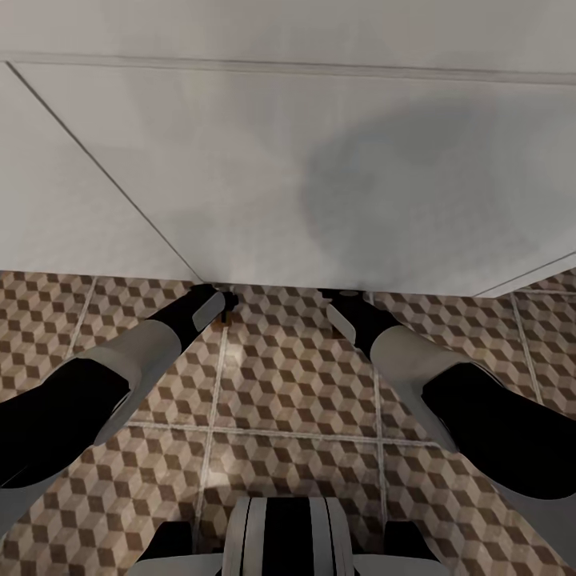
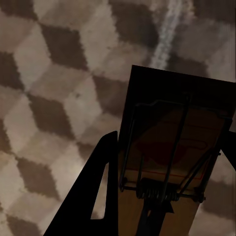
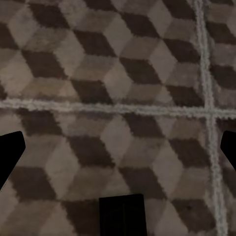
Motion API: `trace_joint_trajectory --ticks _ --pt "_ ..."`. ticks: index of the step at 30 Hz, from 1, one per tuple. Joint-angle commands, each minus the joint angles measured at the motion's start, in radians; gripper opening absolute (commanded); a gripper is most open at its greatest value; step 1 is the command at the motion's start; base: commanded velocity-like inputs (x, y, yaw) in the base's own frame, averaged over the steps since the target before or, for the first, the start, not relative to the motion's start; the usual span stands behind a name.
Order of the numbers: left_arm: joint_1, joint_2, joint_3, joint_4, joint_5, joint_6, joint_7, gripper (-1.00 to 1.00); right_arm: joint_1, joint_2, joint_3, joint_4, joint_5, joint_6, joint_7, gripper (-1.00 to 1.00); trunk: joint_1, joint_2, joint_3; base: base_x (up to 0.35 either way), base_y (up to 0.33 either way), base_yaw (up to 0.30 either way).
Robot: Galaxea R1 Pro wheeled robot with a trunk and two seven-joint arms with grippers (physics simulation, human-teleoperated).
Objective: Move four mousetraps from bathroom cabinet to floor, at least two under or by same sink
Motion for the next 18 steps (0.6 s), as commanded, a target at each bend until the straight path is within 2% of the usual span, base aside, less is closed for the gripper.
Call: trace_joint_trajectory --ticks 1,18 --pt "-0.008 0.000 -0.013 -0.027 0.000 0.010 0.010 -1.00 -0.001 0.000 0.007 -0.002 -0.003 0.006 -0.007 1.00 0.000 0.000 -0.001 0.000 0.000 0.000" --pt "-0.008 0.000 -0.014 -0.028 0.000 0.010 0.010 -1.00 0.001 0.000 0.007 -0.018 -0.003 0.005 -0.007 1.00 0.000 0.000 -0.019 0.000 0.000 0.000"
